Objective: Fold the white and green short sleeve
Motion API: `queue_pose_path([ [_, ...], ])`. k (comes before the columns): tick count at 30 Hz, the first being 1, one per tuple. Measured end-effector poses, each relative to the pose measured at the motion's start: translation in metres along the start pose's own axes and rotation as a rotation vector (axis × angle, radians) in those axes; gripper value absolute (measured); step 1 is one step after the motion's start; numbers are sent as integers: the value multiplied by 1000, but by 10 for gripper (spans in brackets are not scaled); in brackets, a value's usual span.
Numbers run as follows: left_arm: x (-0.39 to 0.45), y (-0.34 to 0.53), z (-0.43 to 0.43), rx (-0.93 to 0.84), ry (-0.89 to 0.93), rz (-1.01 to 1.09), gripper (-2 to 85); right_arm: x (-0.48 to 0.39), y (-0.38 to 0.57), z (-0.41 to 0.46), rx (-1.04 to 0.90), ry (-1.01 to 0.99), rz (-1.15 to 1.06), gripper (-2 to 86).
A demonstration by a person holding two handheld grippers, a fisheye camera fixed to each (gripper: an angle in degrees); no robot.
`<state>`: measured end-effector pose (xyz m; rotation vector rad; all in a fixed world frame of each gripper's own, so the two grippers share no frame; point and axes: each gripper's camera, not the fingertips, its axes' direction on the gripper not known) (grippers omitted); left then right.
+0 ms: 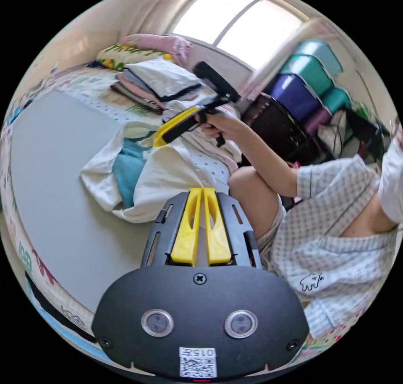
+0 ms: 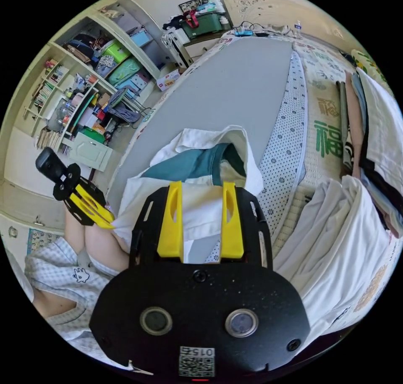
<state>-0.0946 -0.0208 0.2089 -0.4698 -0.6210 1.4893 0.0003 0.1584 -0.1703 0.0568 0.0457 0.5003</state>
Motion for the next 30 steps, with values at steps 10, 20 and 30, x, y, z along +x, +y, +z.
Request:
queue_pose_path([
  [10,1,2,21,-94,103,44,8,37,-21,69,-84,106,17,119],
  [20,-62,74,-42,313,-164,-383,61,-2,2,55,181,7,-310,8],
  [30,-36,94,-26,395,-313,-171,131,30,39,68,216,-249,-457,2],
])
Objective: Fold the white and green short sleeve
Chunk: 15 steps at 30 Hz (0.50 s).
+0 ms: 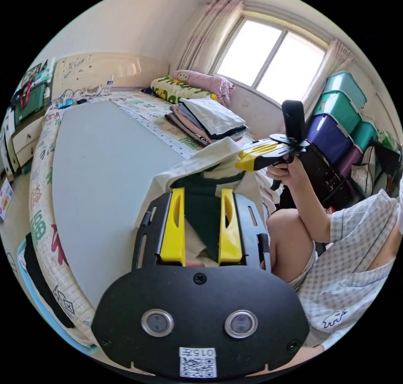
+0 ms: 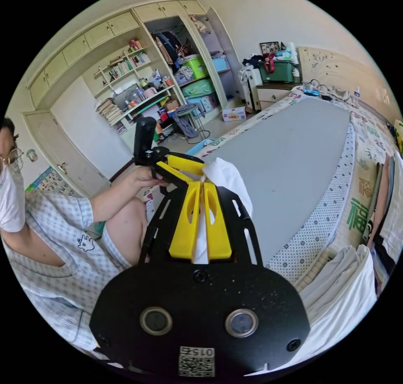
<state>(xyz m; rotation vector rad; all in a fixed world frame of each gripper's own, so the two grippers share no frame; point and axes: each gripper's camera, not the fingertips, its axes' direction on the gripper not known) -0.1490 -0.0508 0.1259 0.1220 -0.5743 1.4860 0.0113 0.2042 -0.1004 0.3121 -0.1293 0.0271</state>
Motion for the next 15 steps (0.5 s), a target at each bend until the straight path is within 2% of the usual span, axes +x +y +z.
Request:
queue_pose_path([
  [3,3,9,-8,41,-19,91,146,10,13,5,-6,-55,-29,2],
  [8,-3,30,-19,41,78,190,157,25,36,14,-24,-191,-72,2],
  [12,-22,50,-6,-86,308,172,160,32,55,23,-31,-324,-128,2],
  [15,-27,60,-4,-82,446,178,115,38,67,26,-32,-302,-104,2],
])
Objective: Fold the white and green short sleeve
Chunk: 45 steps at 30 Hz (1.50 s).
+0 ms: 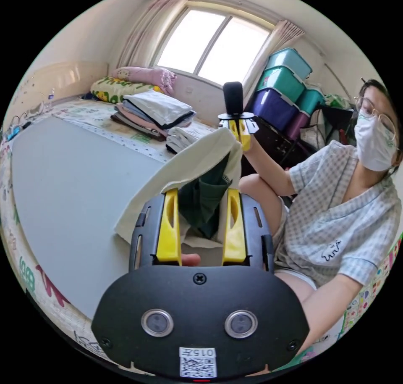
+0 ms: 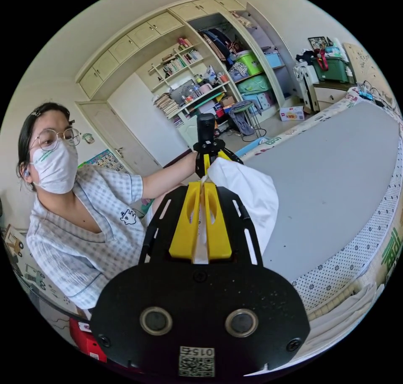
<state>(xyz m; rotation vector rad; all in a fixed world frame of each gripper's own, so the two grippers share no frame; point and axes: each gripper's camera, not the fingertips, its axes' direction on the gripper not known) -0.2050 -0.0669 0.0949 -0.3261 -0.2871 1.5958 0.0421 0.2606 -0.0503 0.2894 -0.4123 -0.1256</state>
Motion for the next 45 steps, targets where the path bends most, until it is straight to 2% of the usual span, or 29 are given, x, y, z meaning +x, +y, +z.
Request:
queue_pose_path([
  [2,0,4,-3,32,25,3,59,2,10,-3,24,49,27,3],
  [5,9,6,-11,74,-58,4,32,1,29,-21,170,157,75,3],
  [7,23,5,-15,80,-127,25,23,-9,60,-52,462,205,83,4],
  [9,38,5,-13,69,-157,60,19,-19,79,-61,567,214,50,8],
  [11,54,5,-6,36,-179,102,16,-24,80,-55,507,281,75,25],
  [13,74,7,7,-6,-200,172,14,-21,69,-33,378,374,151,94],
  [17,89,9,27,-50,-184,231,12,2,54,10,181,274,240,158],
  [20,93,13,40,-68,-166,250,11,8,46,41,40,298,271,130],
  [23,93,16,45,-58,-202,231,10,-11,47,43,81,345,259,56],
  [26,91,19,31,75,-420,121,9,-47,66,2,305,518,320,26],
  [28,92,27,14,218,-769,-34,9,-96,103,-43,590,648,357,20],
  [30,106,35,10,314,-968,-39,9,-143,126,-64,741,812,346,18],
  [31,116,39,9,372,-1075,-27,9,-166,133,-73,789,867,330,18],
  [33,128,42,11,423,-1119,19,8,-183,130,-81,760,835,304,20],
  [35,131,44,15,420,-1070,59,8,-189,116,-77,617,802,272,26],
  [37,126,41,26,354,-1008,93,8,-200,104,-64,535,934,299,37],
  [41,116,34,44,266,-971,113,9,-224,90,-56,593,1133,303,31],
  [44,116,27,50,243,-749,182,10,-257,76,-39,671,1232,95,7],
  [45,117,24,55,210,-605,247,10,-264,69,-32,699,1223,17,0],
])
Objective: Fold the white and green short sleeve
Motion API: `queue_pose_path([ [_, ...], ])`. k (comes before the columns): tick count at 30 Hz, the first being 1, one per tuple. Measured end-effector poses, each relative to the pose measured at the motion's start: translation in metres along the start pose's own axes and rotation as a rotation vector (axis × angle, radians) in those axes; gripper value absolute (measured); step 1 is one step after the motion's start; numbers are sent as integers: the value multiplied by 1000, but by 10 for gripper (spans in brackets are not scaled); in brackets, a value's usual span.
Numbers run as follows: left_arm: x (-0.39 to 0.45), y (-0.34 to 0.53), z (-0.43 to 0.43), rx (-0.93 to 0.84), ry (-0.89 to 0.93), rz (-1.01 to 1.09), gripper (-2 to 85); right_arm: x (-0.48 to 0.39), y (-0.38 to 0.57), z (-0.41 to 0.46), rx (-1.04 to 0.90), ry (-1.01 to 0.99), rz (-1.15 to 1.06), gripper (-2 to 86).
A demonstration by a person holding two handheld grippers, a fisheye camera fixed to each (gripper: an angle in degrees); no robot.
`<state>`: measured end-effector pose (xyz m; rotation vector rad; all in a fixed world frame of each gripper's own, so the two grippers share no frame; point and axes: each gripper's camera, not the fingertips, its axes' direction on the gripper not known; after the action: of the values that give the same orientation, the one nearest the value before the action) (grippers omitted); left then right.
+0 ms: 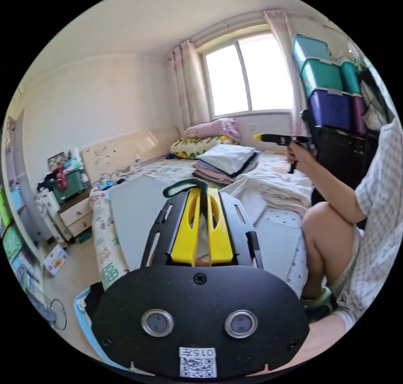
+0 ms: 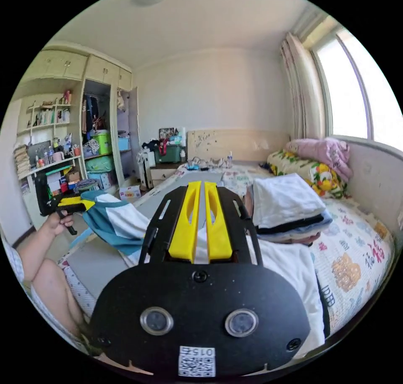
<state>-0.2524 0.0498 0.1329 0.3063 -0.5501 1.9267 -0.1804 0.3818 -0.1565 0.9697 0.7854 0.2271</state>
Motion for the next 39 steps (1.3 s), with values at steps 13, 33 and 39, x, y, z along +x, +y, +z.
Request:
queue_pose_path([
  [13,52,-13,76,-432,465,336,8,-103,-57,133,-394,-727,-472,-6],
  [33,67,-9,85,-576,473,370,8,-219,-110,219,-888,-935,-777,76],
  [39,61,-4,77,-532,325,285,9,-160,-137,198,-717,-739,-570,0],
])
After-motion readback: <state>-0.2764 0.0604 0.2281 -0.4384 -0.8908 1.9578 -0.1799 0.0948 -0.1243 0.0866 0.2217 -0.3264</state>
